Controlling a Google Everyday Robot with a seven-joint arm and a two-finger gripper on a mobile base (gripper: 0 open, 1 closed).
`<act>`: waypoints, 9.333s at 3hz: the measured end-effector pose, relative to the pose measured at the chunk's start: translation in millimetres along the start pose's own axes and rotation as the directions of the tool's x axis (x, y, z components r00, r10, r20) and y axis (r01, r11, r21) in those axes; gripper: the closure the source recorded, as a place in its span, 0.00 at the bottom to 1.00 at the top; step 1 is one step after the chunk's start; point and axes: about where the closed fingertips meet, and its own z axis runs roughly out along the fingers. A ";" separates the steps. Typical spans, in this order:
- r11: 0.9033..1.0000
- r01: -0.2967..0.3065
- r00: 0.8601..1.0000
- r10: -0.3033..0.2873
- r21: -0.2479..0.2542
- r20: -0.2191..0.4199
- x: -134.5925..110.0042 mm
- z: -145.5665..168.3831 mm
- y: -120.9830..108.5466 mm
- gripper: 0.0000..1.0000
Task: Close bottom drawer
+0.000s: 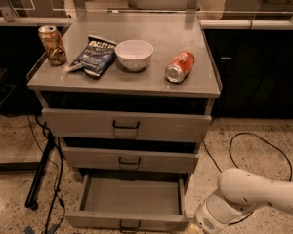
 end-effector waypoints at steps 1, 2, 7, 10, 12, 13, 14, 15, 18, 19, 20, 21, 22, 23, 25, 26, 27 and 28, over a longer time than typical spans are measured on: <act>0.999 -0.044 0.999 0.044 -0.017 0.023 6.2 25.4 -1.9 1.00; 0.994 -0.112 0.990 0.112 0.002 0.085 8.0 51.5 -17.0 1.00; 0.937 -0.346 0.925 0.348 -0.037 0.155 20.3 167.0 -72.6 1.00; 0.865 -0.497 0.845 0.500 -0.066 0.190 3.0 237.5 -126.7 1.00; 0.839 -0.530 0.818 0.544 -0.120 0.190 8.7 268.6 -136.9 1.00; 0.829 -0.542 0.790 0.559 -0.137 0.252 -2.4 275.2 -155.3 1.00; 0.828 -0.545 0.773 0.558 -0.136 0.301 -16.3 276.3 -171.0 1.00; 0.826 -0.550 0.762 0.557 -0.123 0.332 -26.7 276.4 -184.5 1.00; 0.795 -0.605 0.712 0.568 -0.050 0.413 -58.1 269.5 -247.2 1.00; 0.795 -0.605 0.712 0.568 -0.050 0.414 -58.2 269.5 -247.5 1.00; 0.778 -0.625 0.690 0.583 -0.052 0.428 -59.4 268.7 -252.0 1.00; 0.742 -0.667 0.625 0.605 -0.066 0.494 -68.3 255.9 -270.4 1.00; 0.729 -0.682 0.585 0.591 -0.057 0.555 -81.0 237.7 -289.3 1.00; 0.722 -0.689 0.559 0.578 -0.054 0.594 -91.4 224.4 -305.7 1.00; 0.714 -0.697 0.549 0.586 -0.061 0.596 -95.0 228.9 -310.4 1.00; 0.710 -0.702 0.530 0.572 -0.054 0.626 -103.7 224.1 -320.5 1.00; 0.708 -0.706 0.499 0.521 -0.024 0.692 -119.8 206.6 -340.3 1.00; 0.708 -0.706 0.499 0.521 -0.024 0.692 -119.8 206.6 -340.3 1.00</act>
Offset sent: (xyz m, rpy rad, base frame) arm 0.0153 0.0064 -0.0893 0.0620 -0.0563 -0.2617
